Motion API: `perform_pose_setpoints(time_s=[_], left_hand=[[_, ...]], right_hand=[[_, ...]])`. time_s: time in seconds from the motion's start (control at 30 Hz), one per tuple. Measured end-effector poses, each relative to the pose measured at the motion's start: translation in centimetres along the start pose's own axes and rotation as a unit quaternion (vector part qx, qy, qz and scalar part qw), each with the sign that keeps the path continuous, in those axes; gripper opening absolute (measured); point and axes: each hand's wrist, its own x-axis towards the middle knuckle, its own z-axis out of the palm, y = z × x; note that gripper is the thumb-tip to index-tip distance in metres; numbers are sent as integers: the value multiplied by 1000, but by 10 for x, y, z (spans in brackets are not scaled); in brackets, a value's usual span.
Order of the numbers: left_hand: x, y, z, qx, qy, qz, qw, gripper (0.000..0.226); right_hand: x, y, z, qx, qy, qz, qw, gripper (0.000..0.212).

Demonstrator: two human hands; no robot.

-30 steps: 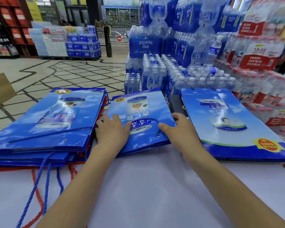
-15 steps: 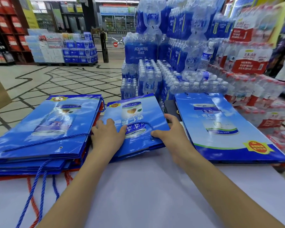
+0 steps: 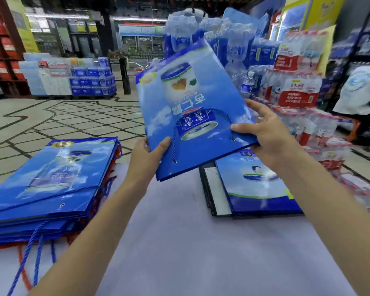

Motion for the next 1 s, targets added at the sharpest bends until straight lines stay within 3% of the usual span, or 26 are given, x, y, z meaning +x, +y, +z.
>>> perform_pose_setpoints(time_s=[0.17, 0.3, 0.47, 0.7, 1.0], left_hand=[[-9, -3, 60, 110, -45, 23, 993, 39], [-28, -20, 102, 205, -102, -1, 973, 48], [-60, -34, 125, 415, -83, 48, 905, 59], [-67, -47, 129, 476, -89, 51, 874, 37], [-74, -42, 137, 477, -63, 30, 876, 33]], right_hand=[[-7, -3, -72, -112, 64, 40, 991, 52], [-23, 17, -129, -242, 99, 122, 958, 61], [-55, 44, -166, -357, 114, 185, 909, 59], [-61, 48, -174, -376, 112, 200, 898, 53], [-51, 42, -167, -450, 83, 200, 866, 28]])
